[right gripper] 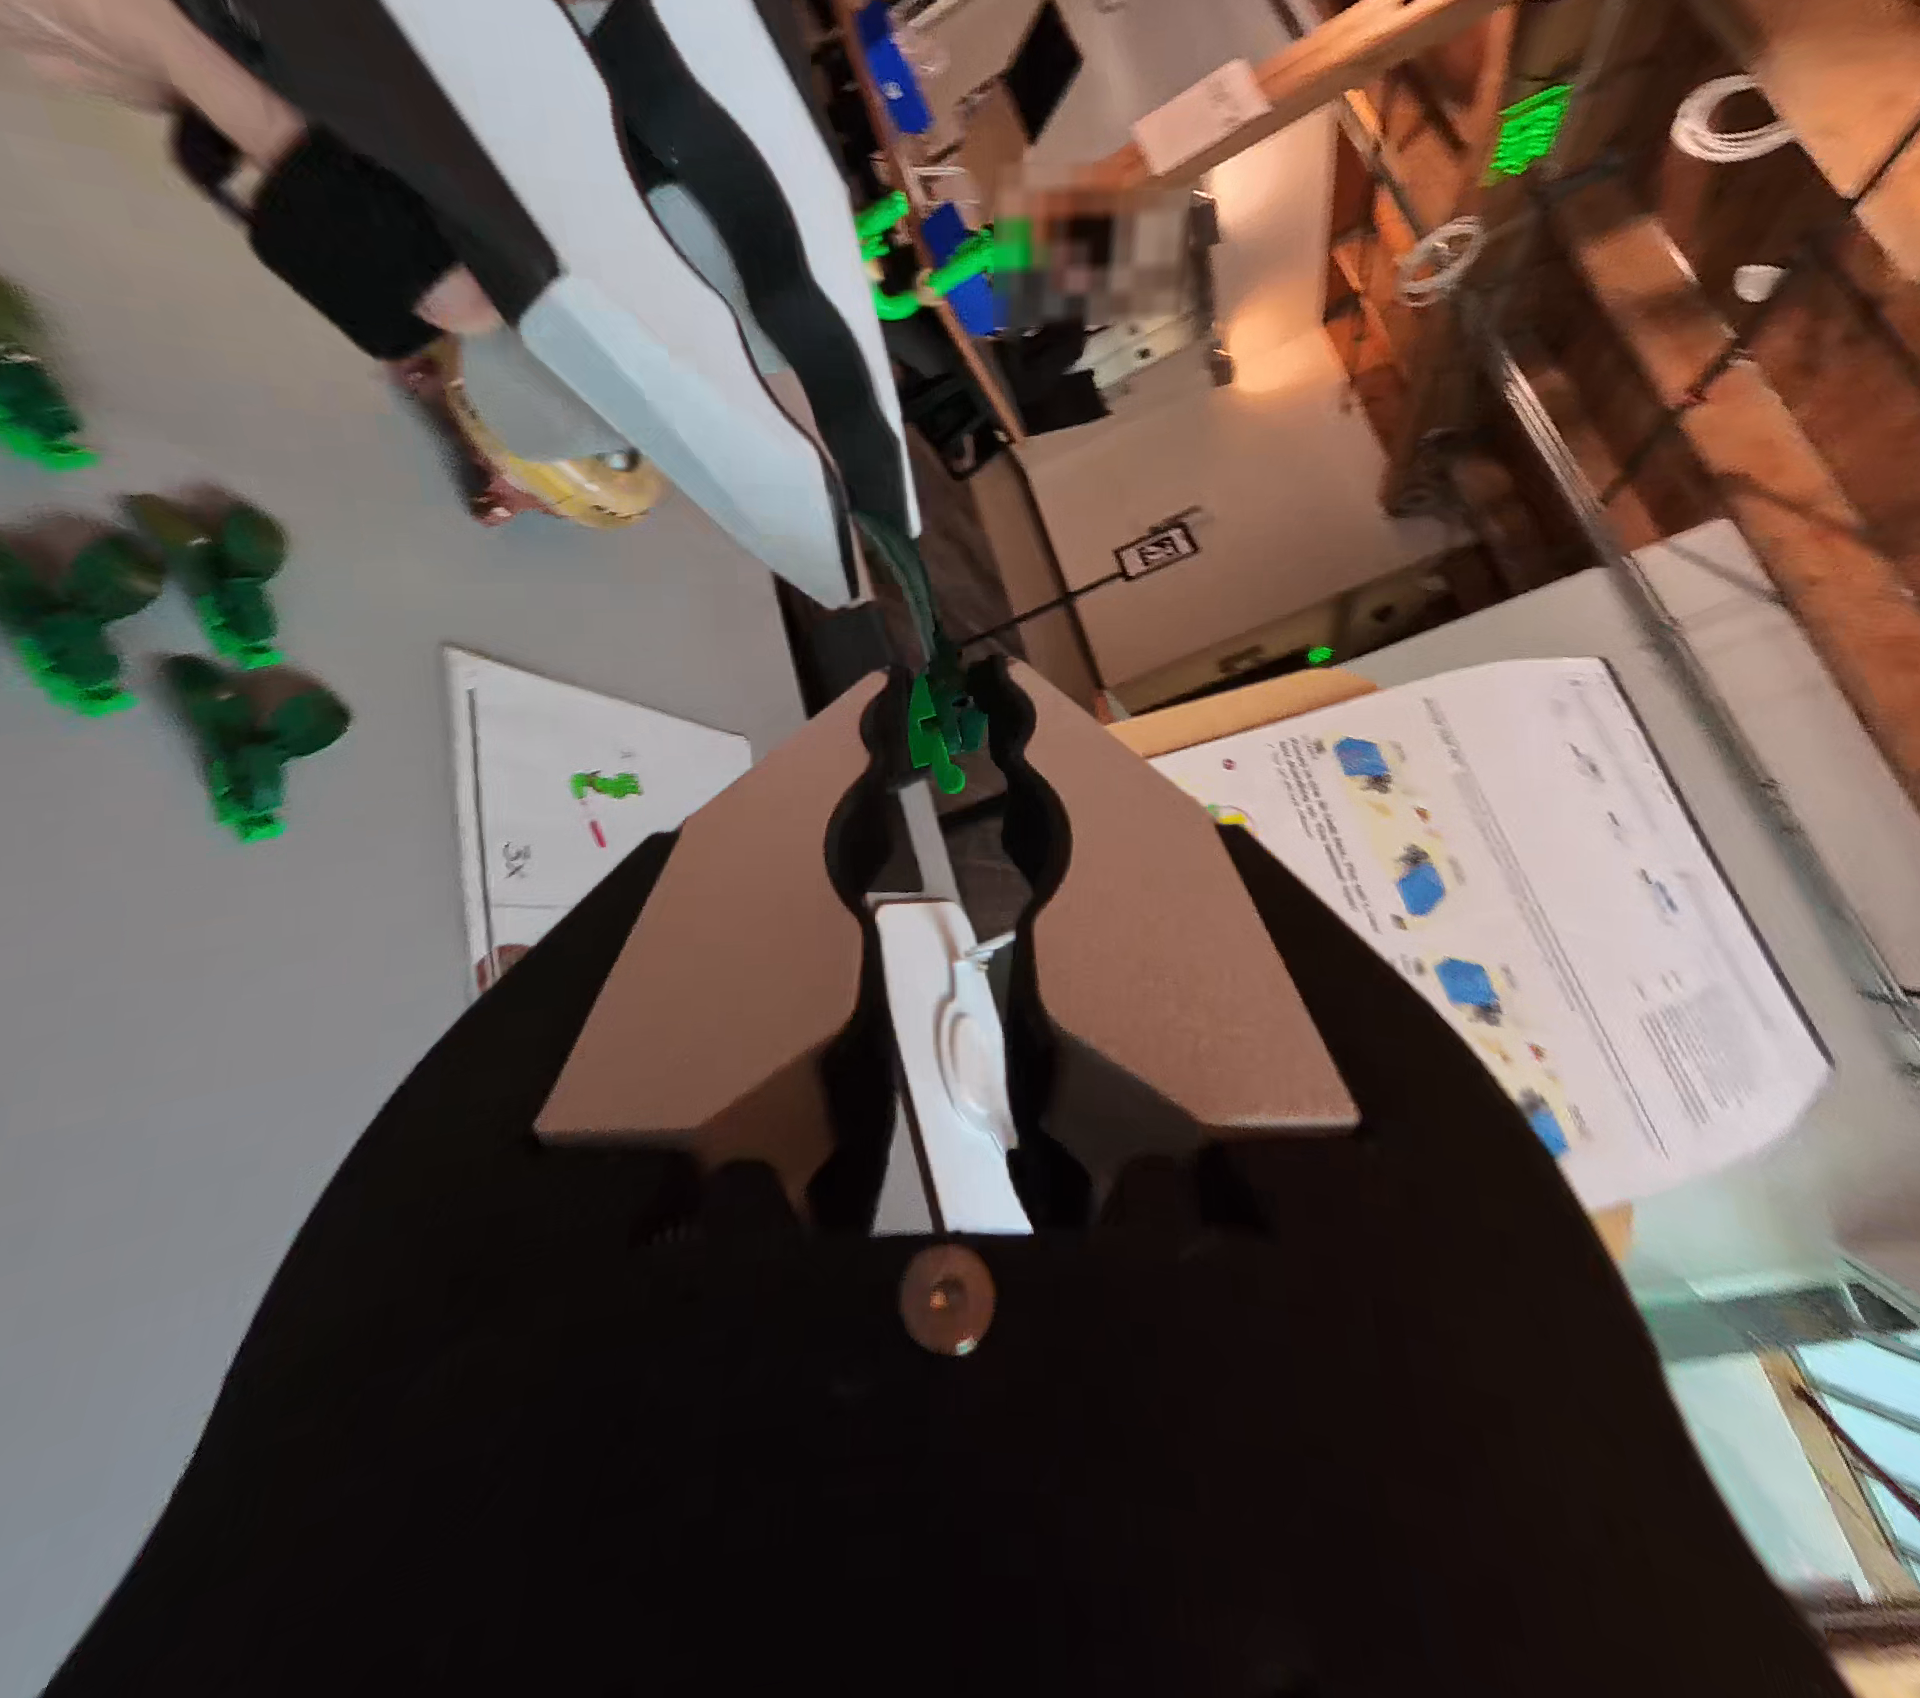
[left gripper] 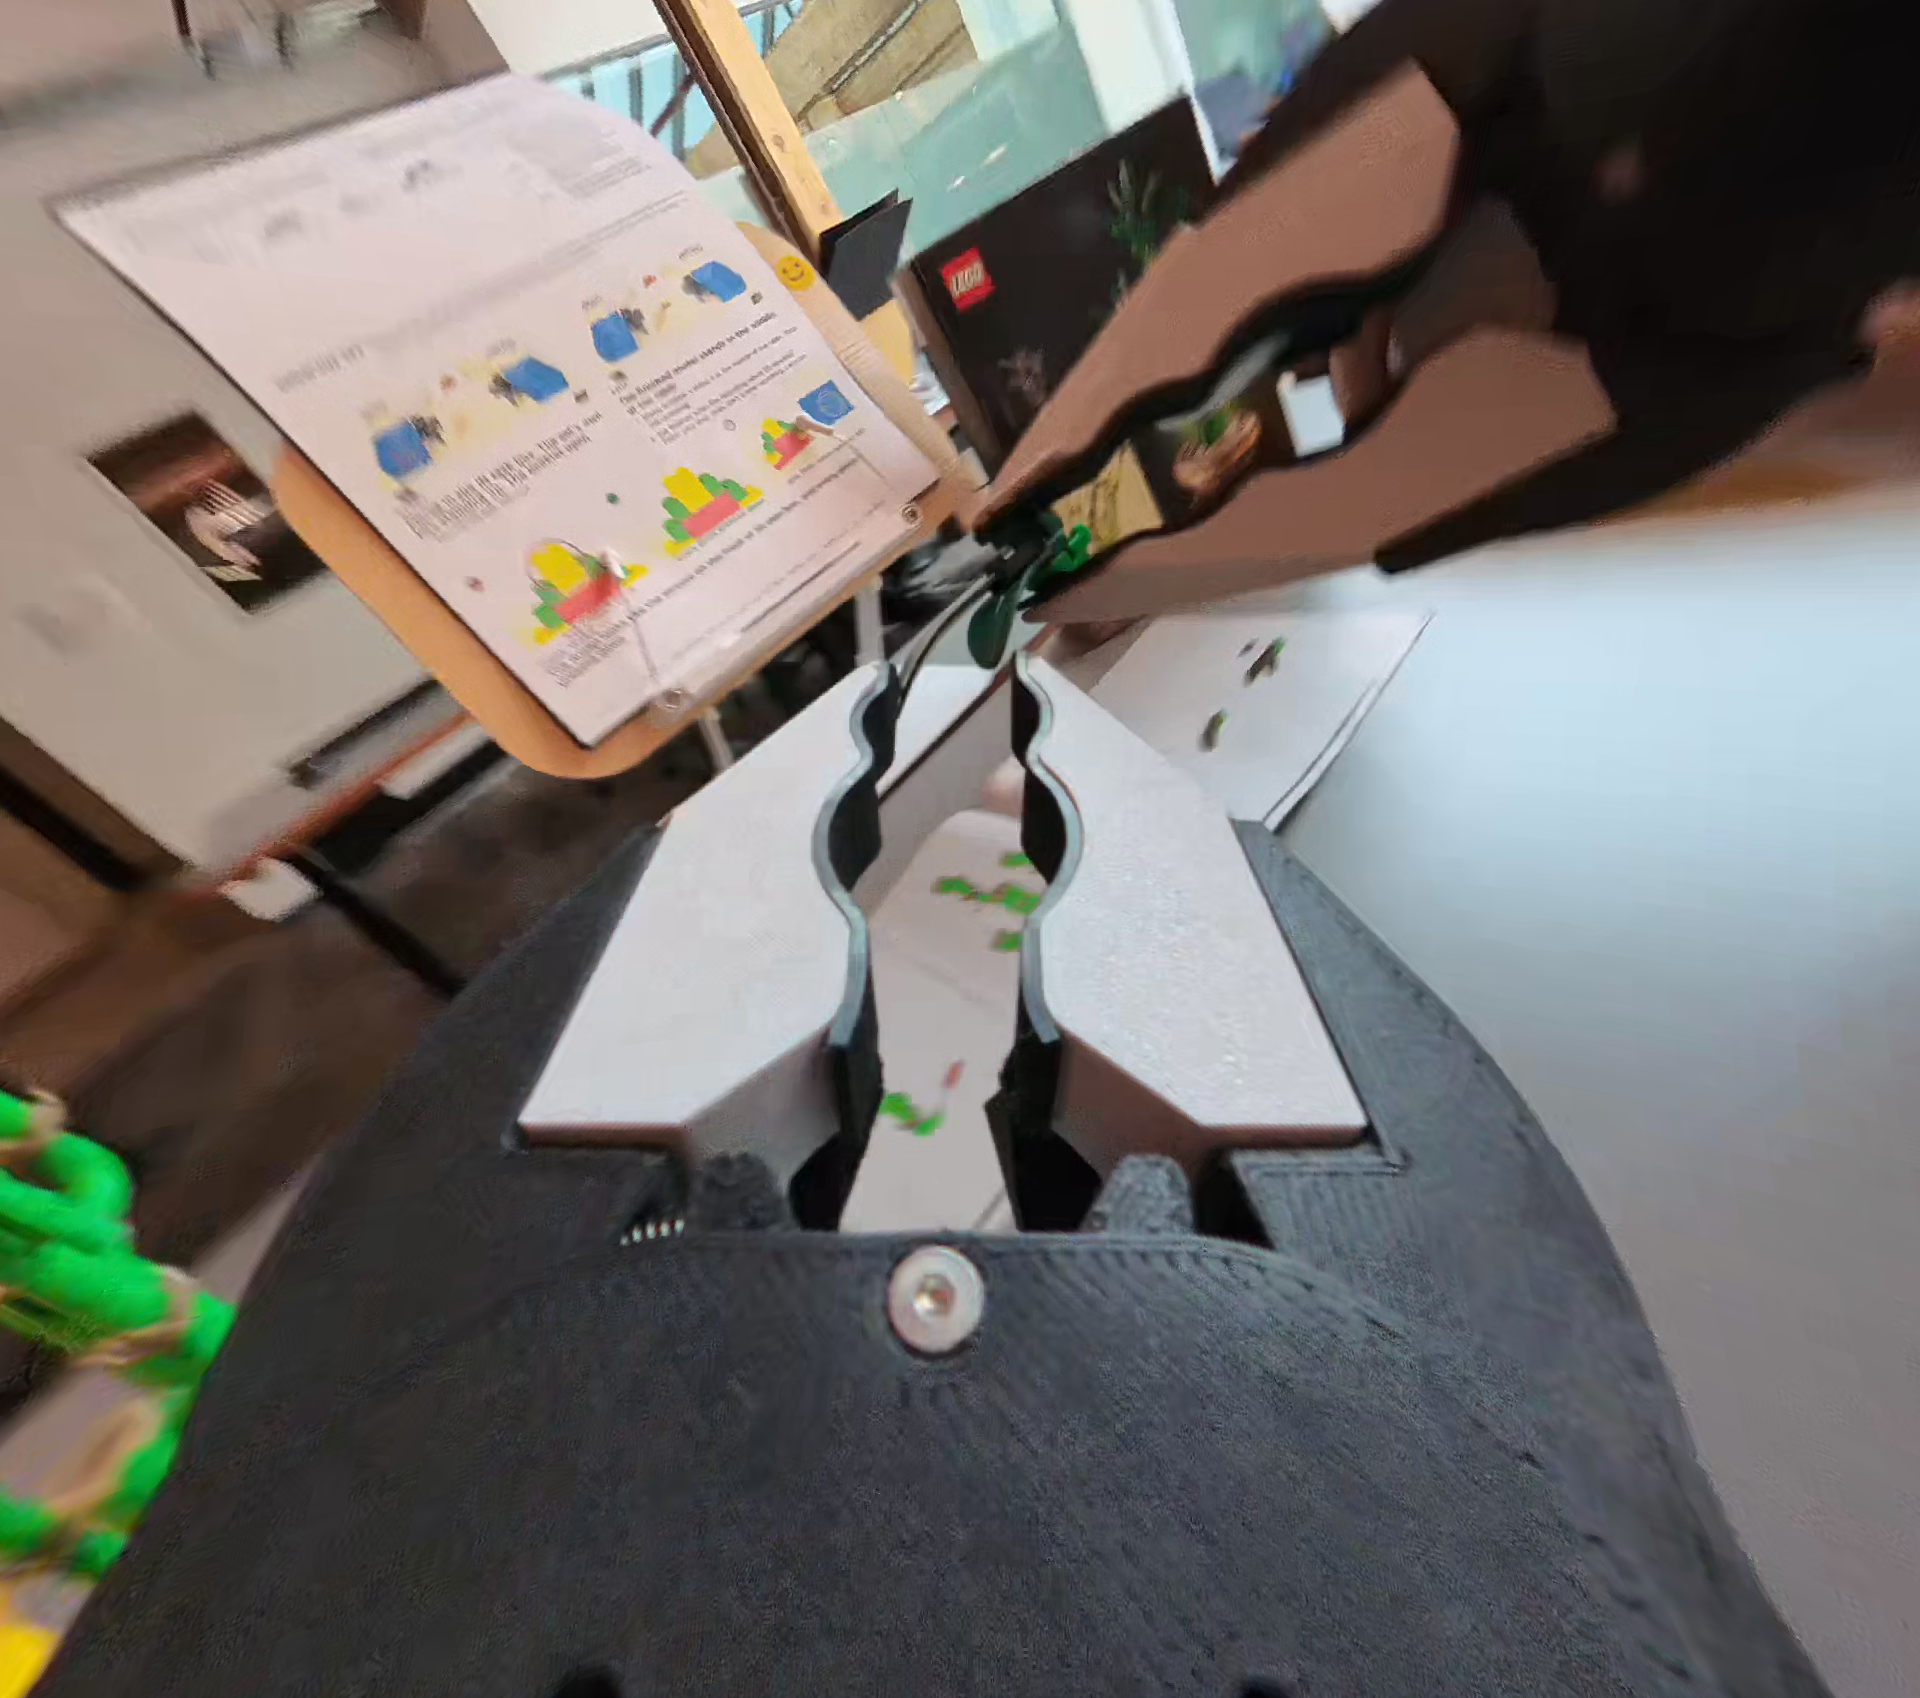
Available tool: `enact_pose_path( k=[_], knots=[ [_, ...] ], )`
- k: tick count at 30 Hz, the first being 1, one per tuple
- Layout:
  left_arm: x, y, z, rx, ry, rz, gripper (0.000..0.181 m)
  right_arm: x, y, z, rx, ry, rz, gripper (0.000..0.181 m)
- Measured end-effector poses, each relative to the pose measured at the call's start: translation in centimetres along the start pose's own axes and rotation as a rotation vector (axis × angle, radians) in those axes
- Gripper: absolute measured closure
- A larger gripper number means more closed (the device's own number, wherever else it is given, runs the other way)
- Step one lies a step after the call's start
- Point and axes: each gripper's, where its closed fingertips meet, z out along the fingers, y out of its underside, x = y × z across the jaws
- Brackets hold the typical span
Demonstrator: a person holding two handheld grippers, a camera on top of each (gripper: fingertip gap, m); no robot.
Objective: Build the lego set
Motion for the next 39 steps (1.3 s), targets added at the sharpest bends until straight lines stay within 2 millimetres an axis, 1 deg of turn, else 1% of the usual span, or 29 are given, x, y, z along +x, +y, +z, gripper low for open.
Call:
enact_pose_path(
  k=[4,5,7,9,11,12,13,15,16,18,20,23,27,28,30,33,36,39],
  knots=[
    [-0.5,-1.2,0.0,0.109,0.185,-0.551,0.151,1.4,-0.4,0.1,0.012,0.109,0.089,0.169],
    [-0.6,-1.5,-0.1,0.137,0.236,-0.661,0.15,1.7,-0.5,0.1,0.017,0.139,0.101,0.168],
    [-0.8,-1.7,-0.4,0.171,0.31,-0.798,0.153,2.2,-0.8,-0.1,0.031,0.181,0.121,0.168],
    [-1.5,-1.4,-0.5,0.176,0.312,-0.861,0.156,2.7,-0.7,-0.1,0.021,0.214,0.142,0.168],
    [-2.2,-1.0,-0.5,0.182,0.265,-0.867,0.151,3.2,-0.6,-0.3,0.017,0.233,0.171,0.168],
    [-2.2,-1.0,-0.5,0.182,0.256,-0.86,0.15,3.5,-0.3,-0.3,0.008,0.241,0.19,0.168],
    [-1.8,-1.1,-0.4,0.178,0.278,-0.858,0.151,3.8,-0.2,-0.4,0.011,0.249,0.212,0.168],
    [-0.1,-1.9,-0.3,0.185,0.4,-0.901,0.154,4.0,-0.3,-0.6,0.037,0.247,0.255,0.169],
    [0.5,-2.4,-0.2,0.202,0.454,-0.937,0.153,3.9,-0.4,-0.6,0.043,0.242,0.265,0.169],
    [0.9,-2.9,-0.1,0.247,0.499,-0.996,0.151,3.6,-0.6,-0.5,0.047,0.24,0.247,0.168],
    [0.6,-2.9,0.0,0.283,0.479,-1.02,0.15,3.0,-1.1,-0.3,0.055,0.222,0.216,0.168],
    [0.2,-2.8,0.1,0.299,0.447,-0.997,0.15,1.7,-1.9,0.1,0.077,0.18,0.165,0.168],
    [-0.4,-2.8,-0.2,0.316,0.424,-0.983,0.151,1.1,-2.2,0.3,0.074,0.166,0.137,0.168],
    [-0.6,-2.8,-0.3,0.318,0.419,-0.981,0.151,1.0,-2.3,0.4,0.077,0.158,0.147,0.168],
    [-0.9,-2.8,-0.4,0.317,0.402,-0.965,0.157,0.6,-2.5,0.5,0.088,0.125,0.174,0.169],
    [-0.9,-2.5,-0.4,0.288,0.386,-0.937,0.156,0.5,-2.3,0.6,0.082,0.111,0.229,0.169],
    [-0.2,-2.1,-0.1,0.238,0.421,-0.943,0.15,0.9,-1.8,0.8,0.068,0.122,0.294,0.169],
    [0.1,-2.0,0.0,0.235,0.432,-0.933,0.154,0.6,-2.1,0.8,0.092,0.104,0.338,0.169]
  ],
)
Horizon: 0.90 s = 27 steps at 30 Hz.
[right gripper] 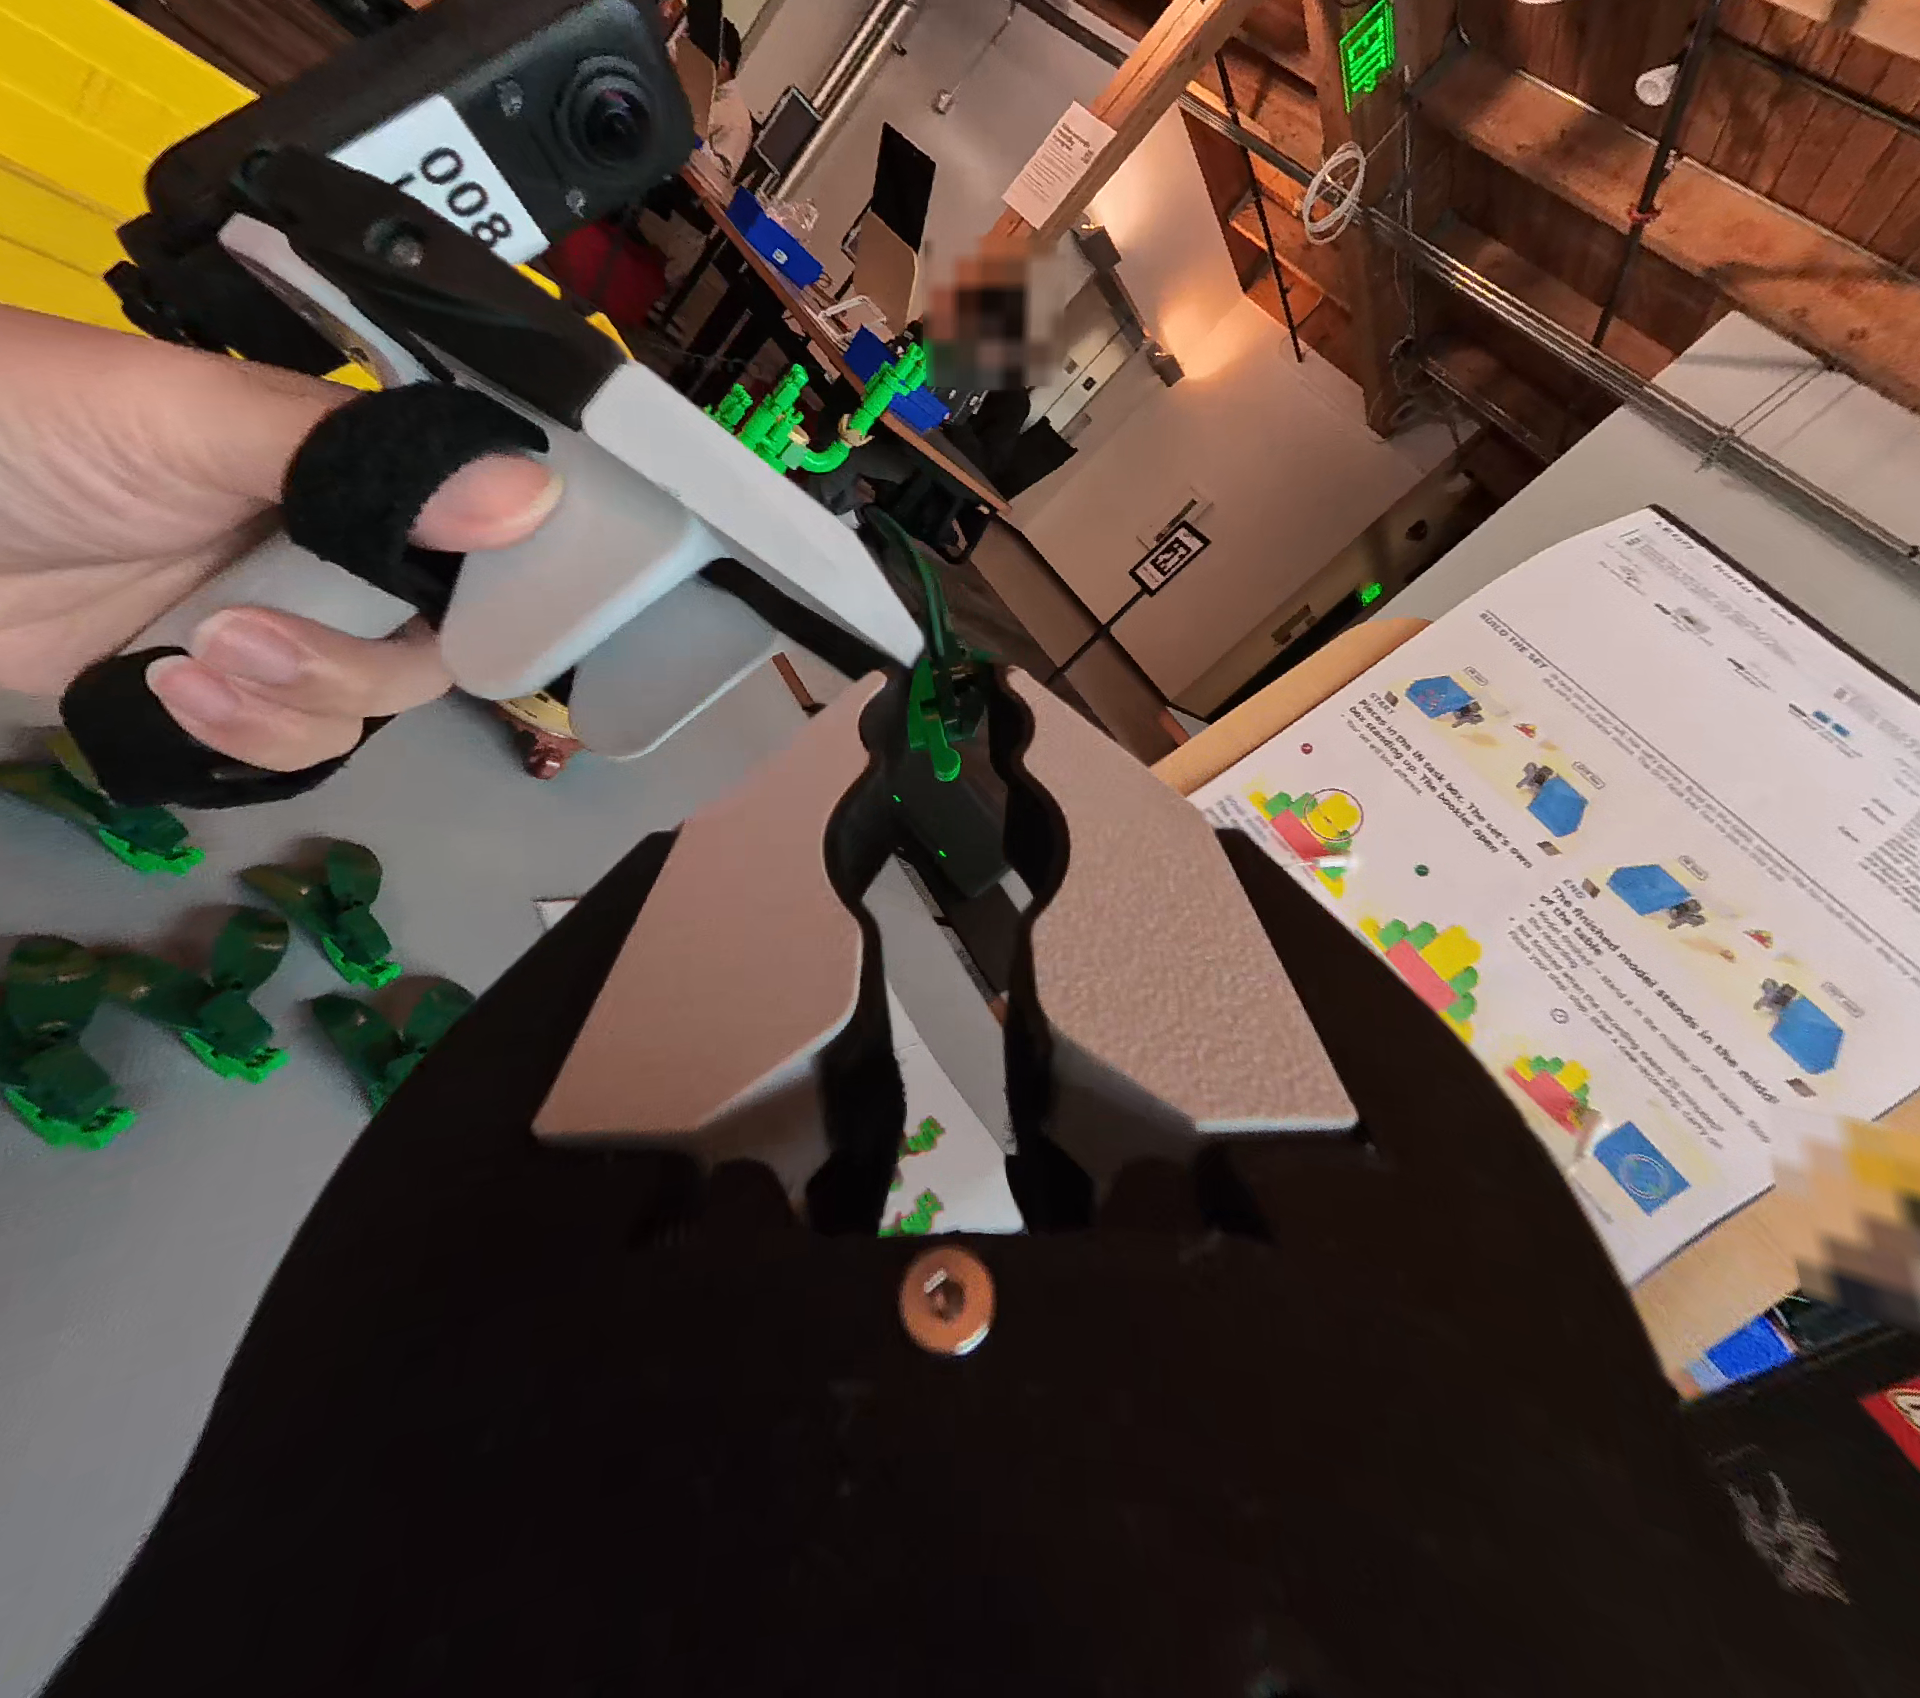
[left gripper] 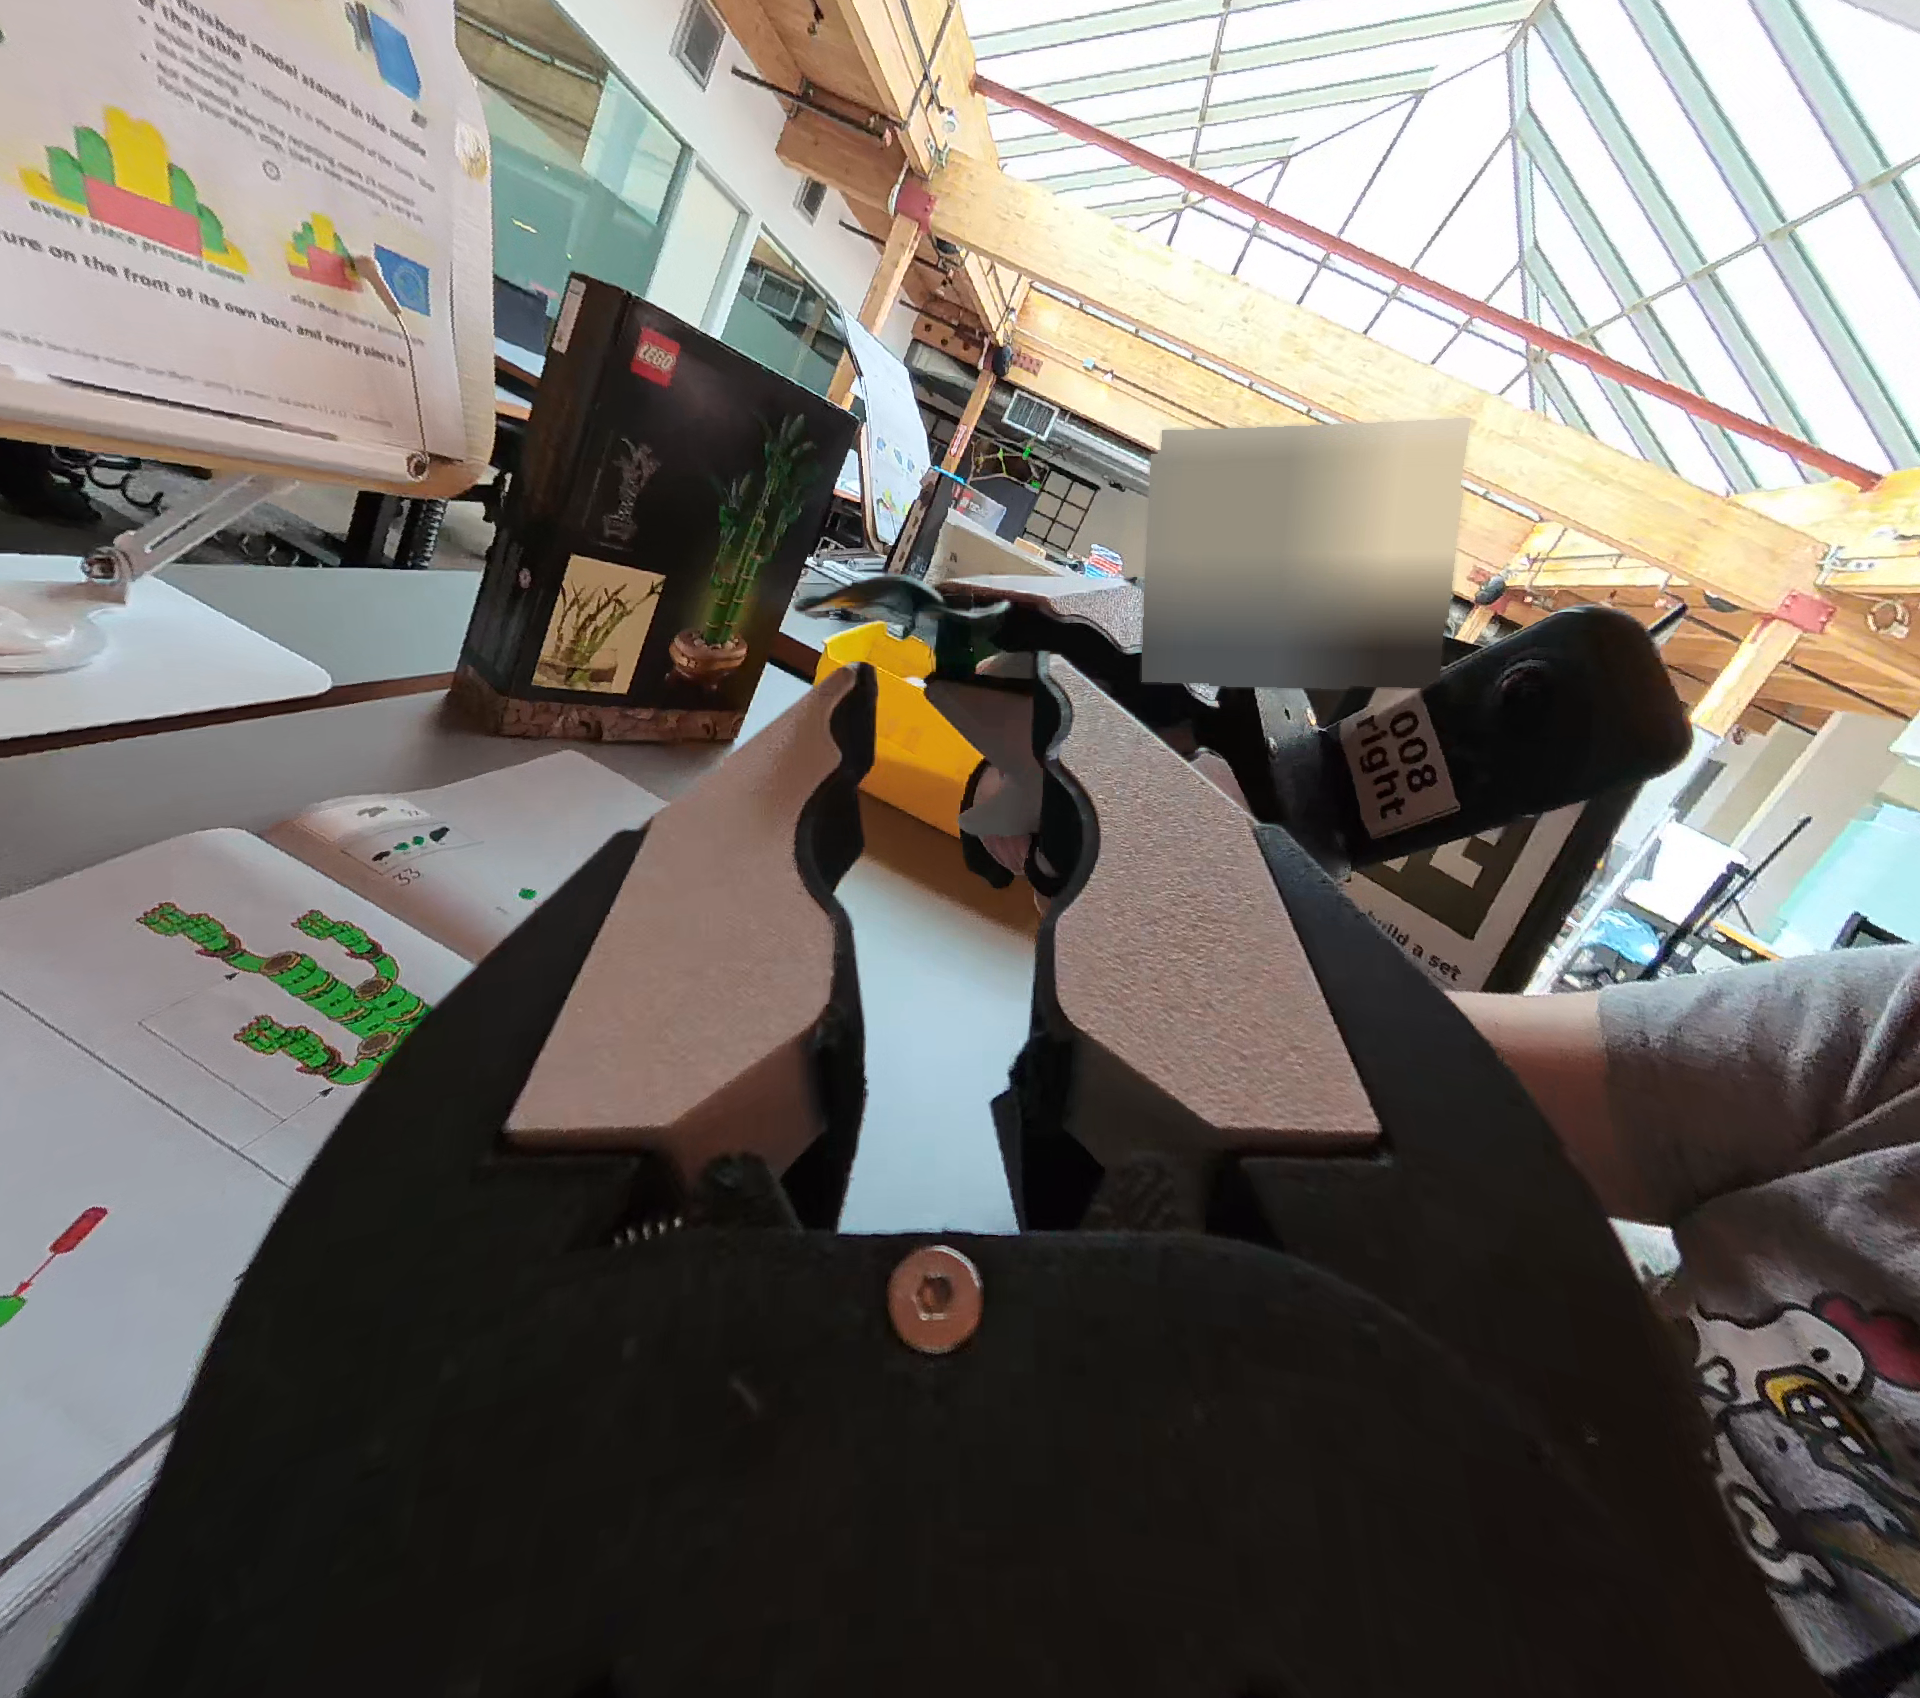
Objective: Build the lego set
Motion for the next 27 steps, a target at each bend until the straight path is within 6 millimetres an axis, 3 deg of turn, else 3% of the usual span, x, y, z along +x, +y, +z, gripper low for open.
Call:
enact_pose_path(
  k=[2,6,10,15,18,20,27],
  knots=[
    [0.1,0.1,0.0,-0.009,0.004,0.022,0.167,-0.4,0.0,0.1,-0.002,-0.005,-0.008,0.169],
    [-0.2,0.1,-0.3,-0.027,-0.032,0.069,0.171,-1.1,0.0,0.4,-0.002,0.011,-0.078,0.168],
    [-0.4,0.0,-0.9,-0.103,-0.042,0.099,0.173,-2.1,0.0,0.3,0.025,-0.085,-0.02,0.162],
    [-0.3,-0.6,-2.3,-0.155,-0.019,0.084,0.173,-2.6,0.5,-0.6,0.018,-0.4,0.387,0.16],
    [0.2,0.8,-2.5,-0.246,0.034,0.017,0.174,-1.6,0.1,-1.6,0.069,-0.505,0.699,0.161],
    [0.7,2.2,-2.0,-0.302,0.078,-0.043,0.173,-1.6,-0.2,-2.5,0.116,-0.56,0.774,0.158],
    [2.3,6.3,-0.7,-0.476,0.198,-0.225,0.173,-4.3,0.8,-5.8,0.145,-0.466,0.15,0.15]
  ],
)
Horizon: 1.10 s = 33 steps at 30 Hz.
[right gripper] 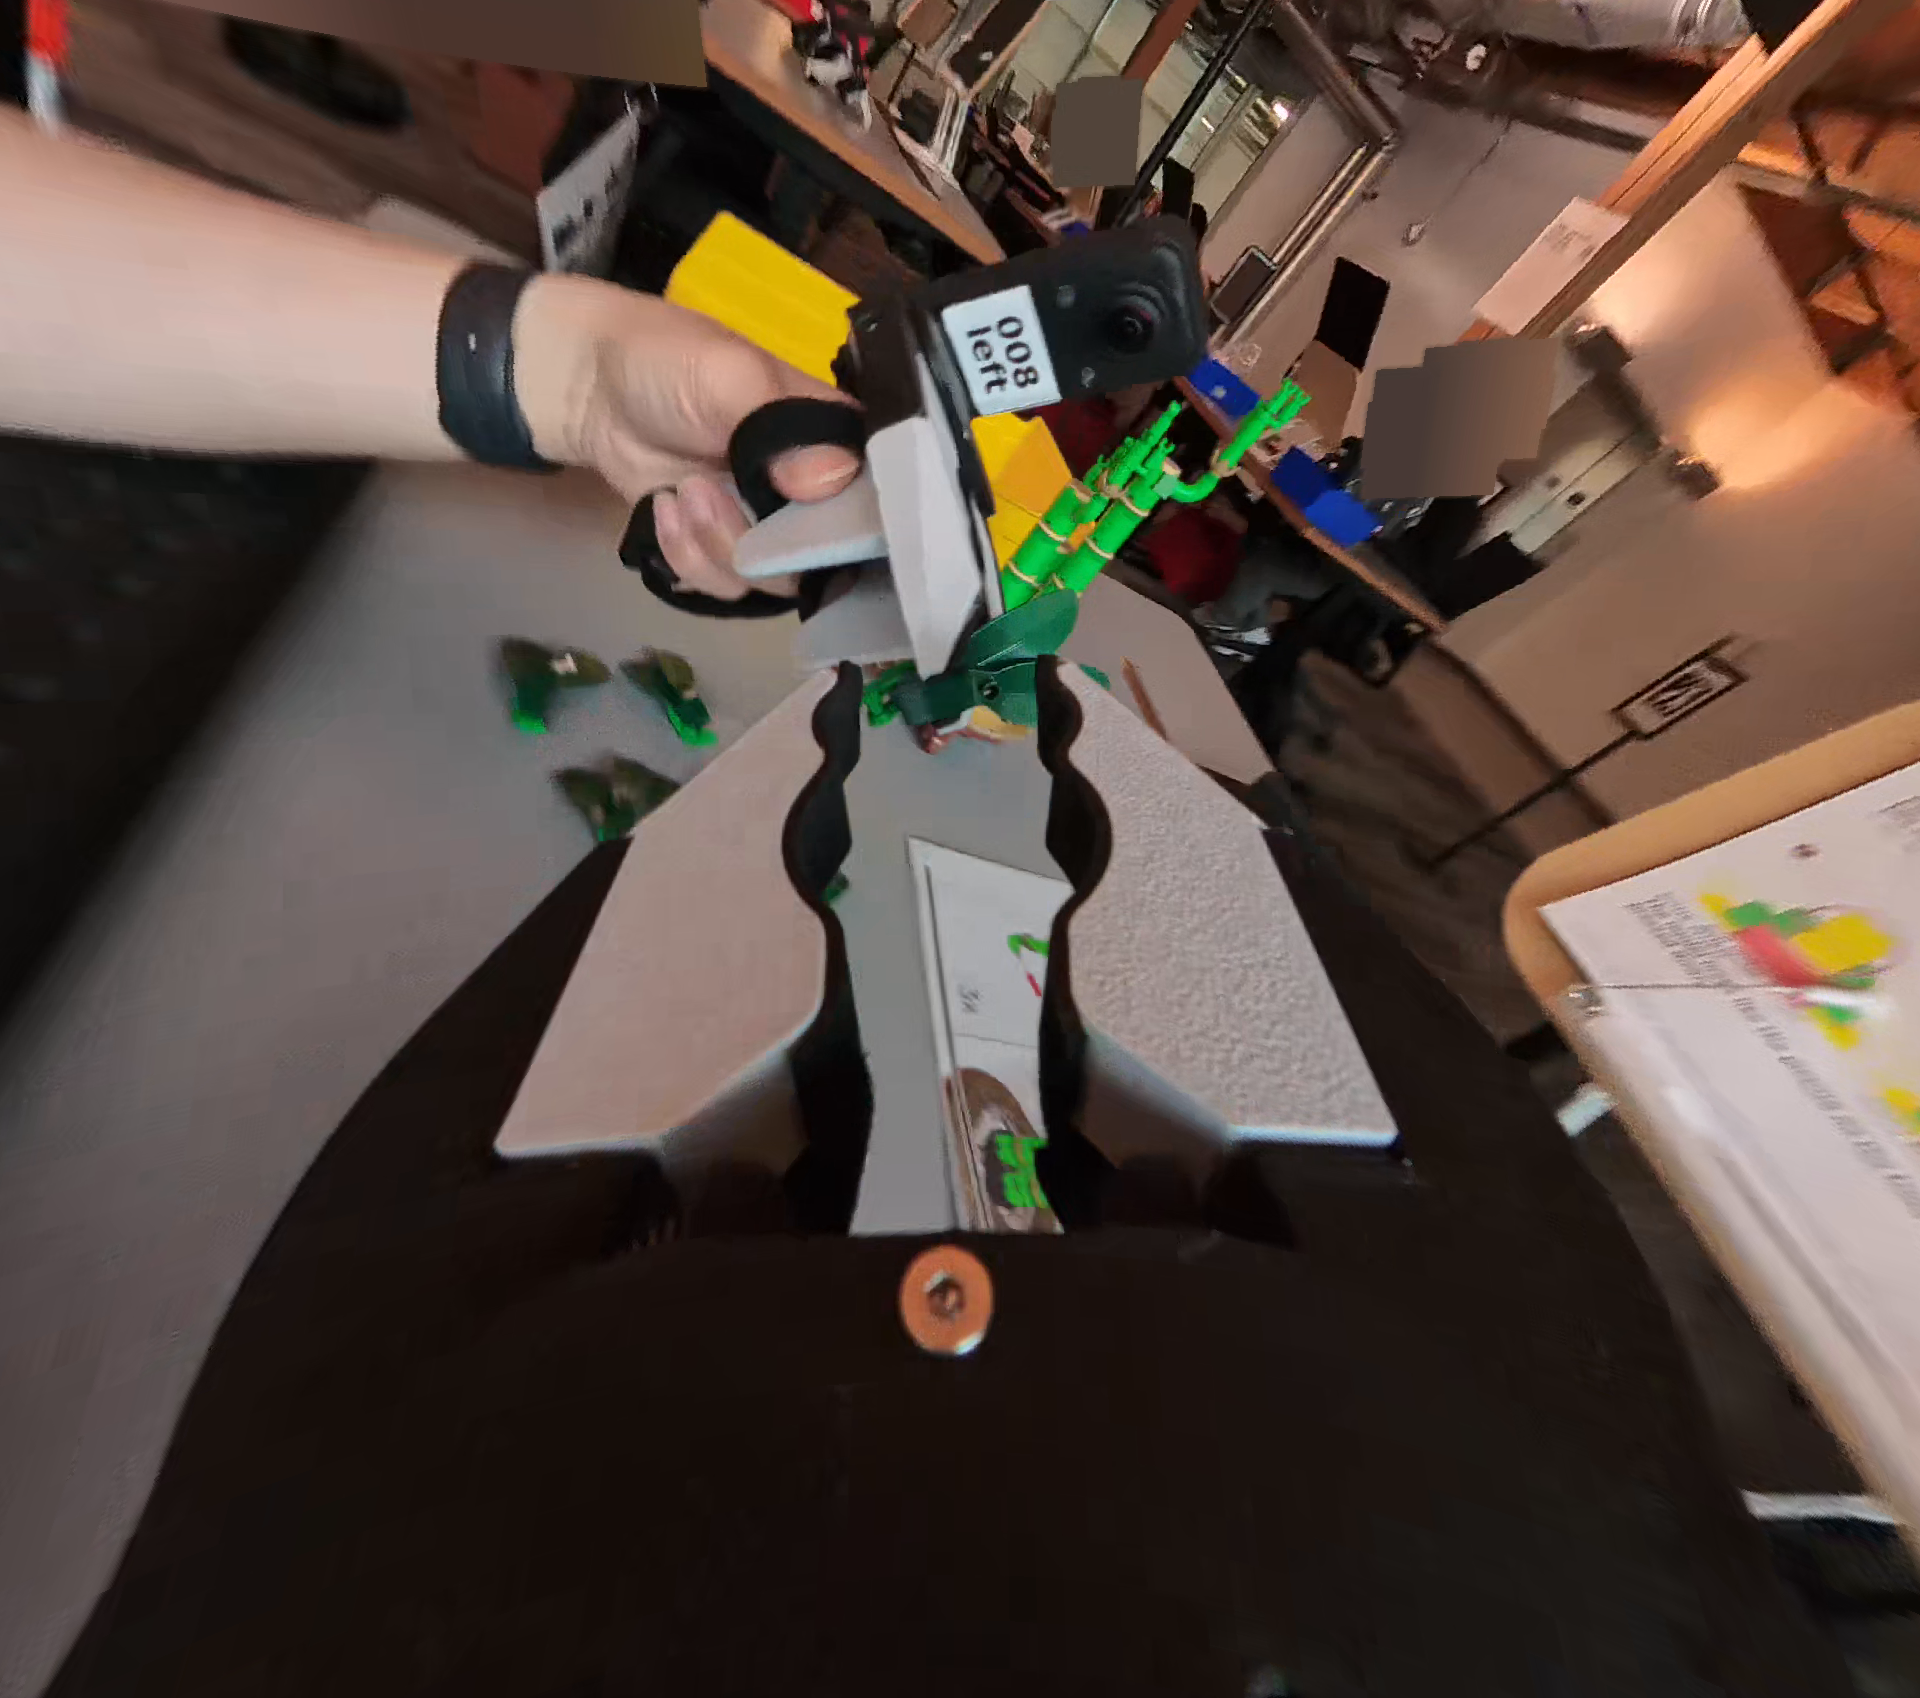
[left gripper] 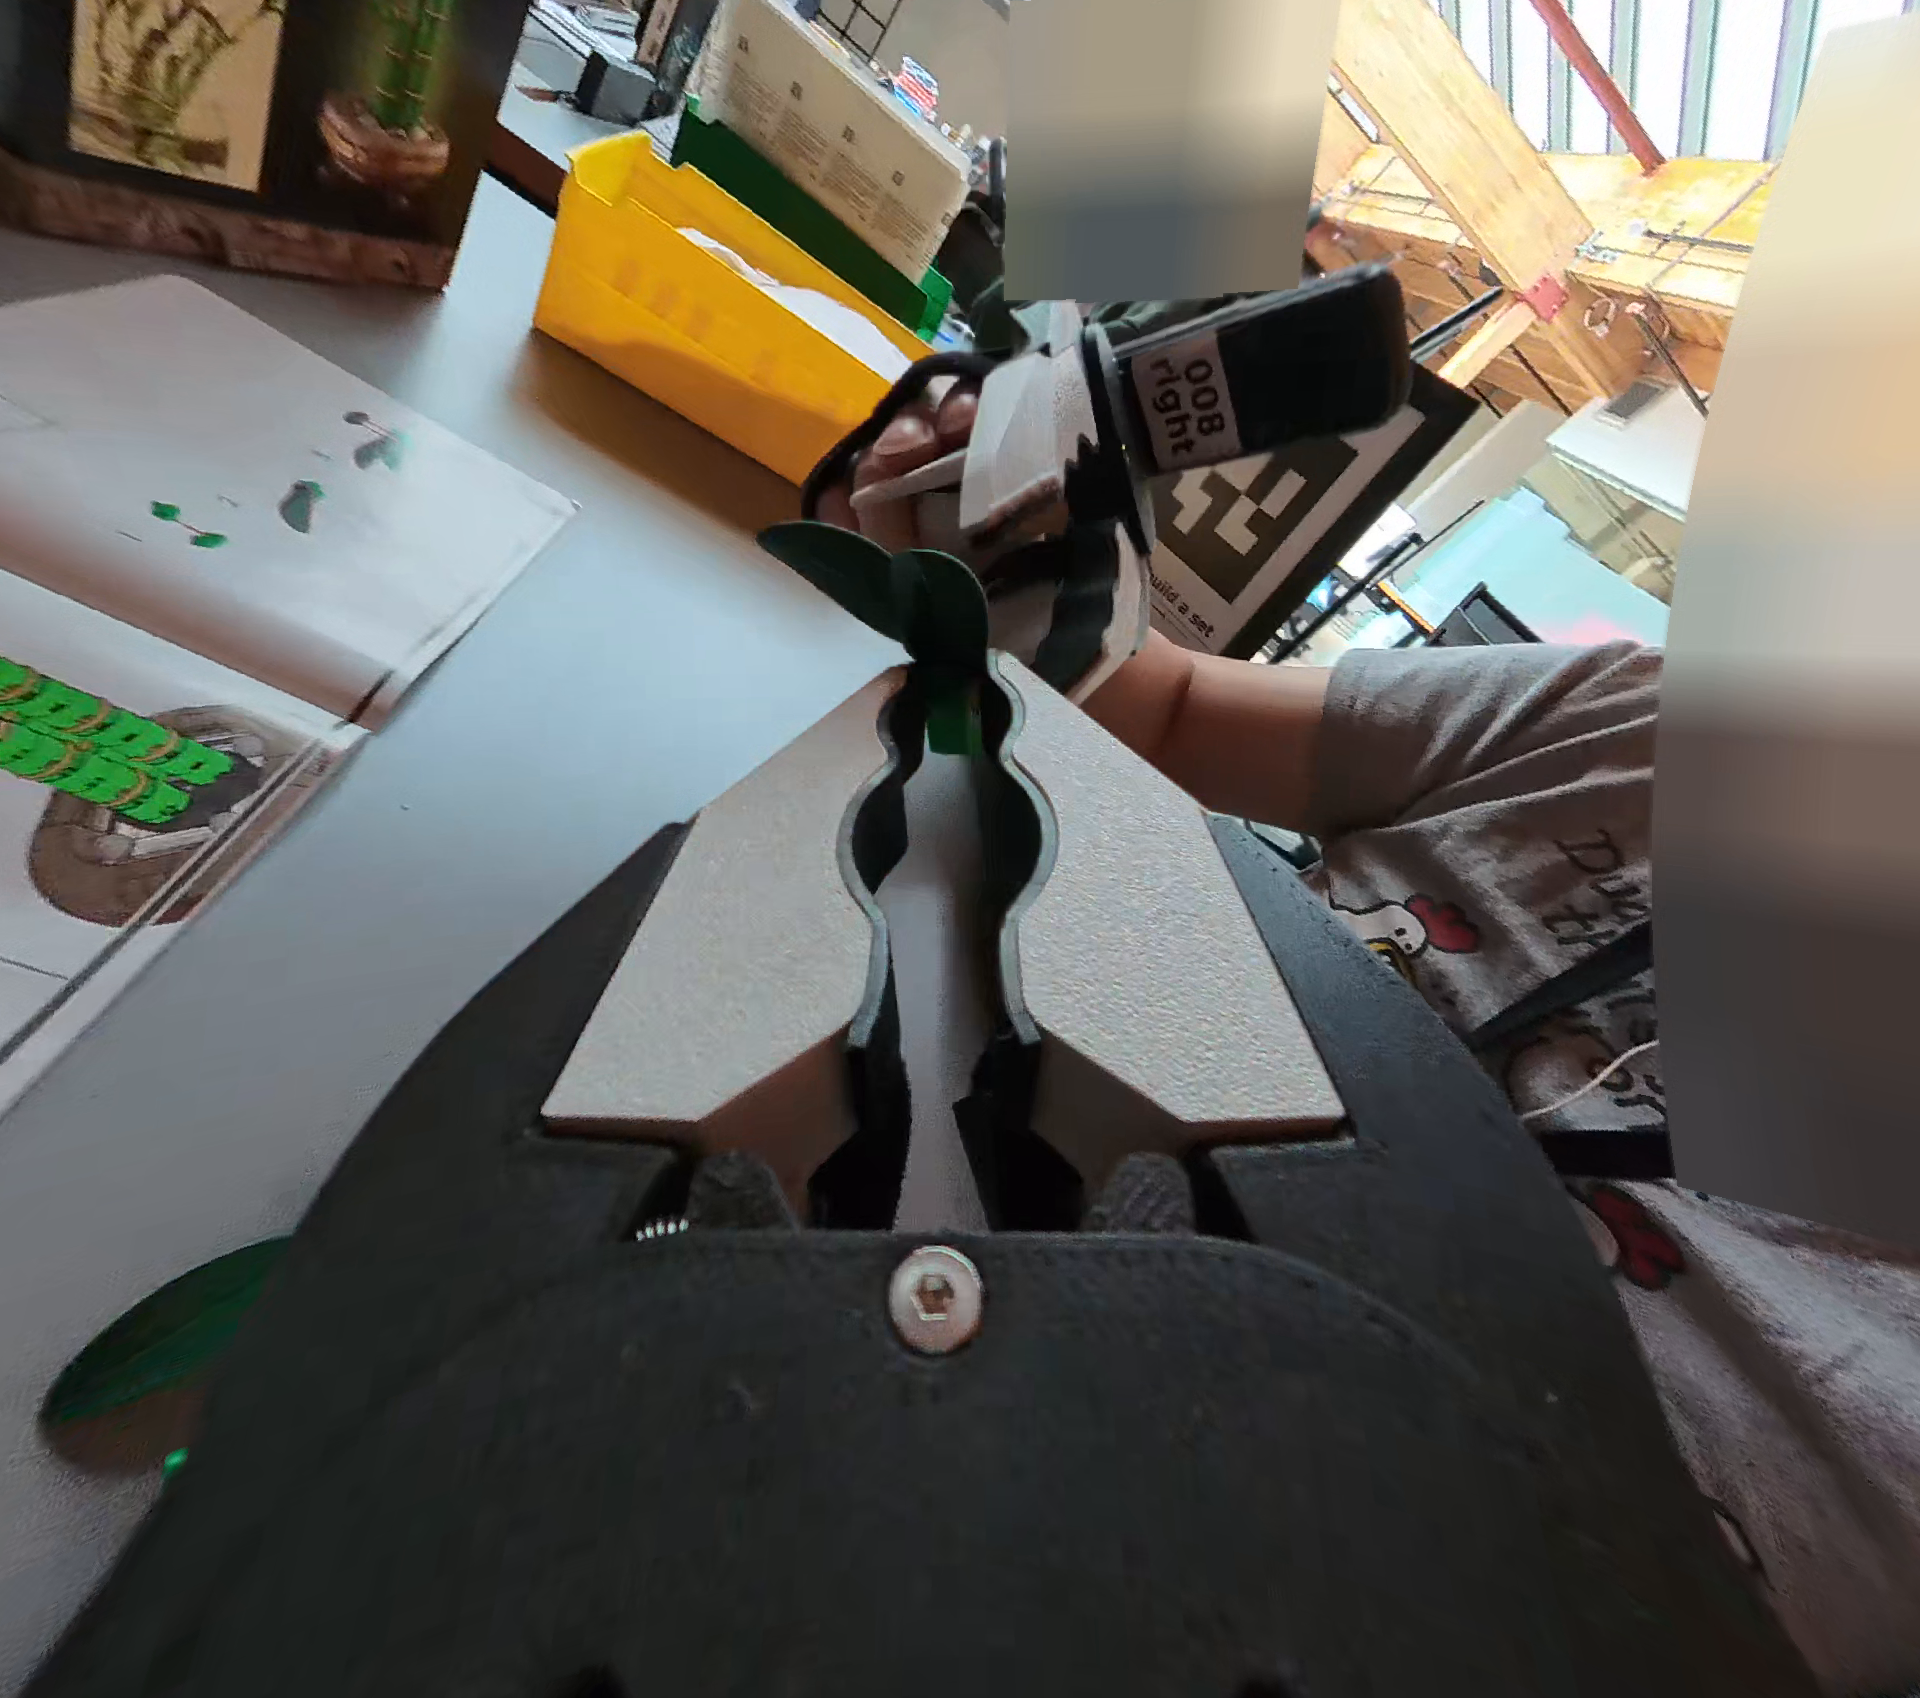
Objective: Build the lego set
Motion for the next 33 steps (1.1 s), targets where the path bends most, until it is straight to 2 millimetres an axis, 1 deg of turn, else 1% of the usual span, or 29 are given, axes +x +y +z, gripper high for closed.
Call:
enact_pose_path(
  k=[1,2,4,6,9,13,17,20,23,26,29,33],
  knots=[
    [0.0,0.2,0.2,-0.006,0.005,-0.008,0.173,-0.3,0.3,-0.2,-0.025,0.016,-0.059,0.15],
    [-0.2,0.4,0.4,-0.016,0.005,-0.014,0.173,-0.3,0.4,-0.3,-0.037,0.051,-0.109,0.156],
    [-0.3,0.8,0.9,-0.034,0.005,-0.021,0.173,-0.7,0.7,-0.5,-0.053,0.066,-0.182,0.16],
    [-0.3,1.0,1.2,-0.041,0.011,-0.029,0.173,-0.9,1.3,-0.4,-0.093,0.068,-0.218,0.158],
    [-0.5,1.2,1.4,-0.048,0.012,-0.037,0.173,-1.2,1.6,-0.4,-0.111,0.049,-0.234,0.166],
    [-0.5,1.3,1.5,-0.051,0.014,-0.041,0.173,-1.3,1.8,-0.5,-0.125,0.045,-0.246,0.166],
    [-0.2,1.0,1.7,-0.029,0.039,-0.035,0.173,-1.1,1.4,-0.7,-0.121,0.054,-0.258,0.167],
    [0.4,0.6,1.8,-0.002,0.065,-0.017,0.173,-0.8,0.7,-1.0,-0.086,0.077,-0.261,0.167],
    [1.0,0.2,1.8,0.027,0.087,0.002,0.174,-0.1,-0.1,-1.4,-0.053,0.13,-0.278,0.167],
    [1.4,-0.4,1.6,0.064,0.086,0.052,0.174,0.3,-0.6,-1.7,-0.029,0.144,-0.263,0.167],
    [1.6,-0.7,1.6,0.085,0.08,0.088,0.175,0.4,-0.8,-1.9,-0.016,0.146,-0.257,0.167],
    [1.8,-0.7,1.7,0.089,0.099,0.066,0.175,0.3,-1.0,-1.9,0.004,0.151,-0.286,0.167]
  ],
)
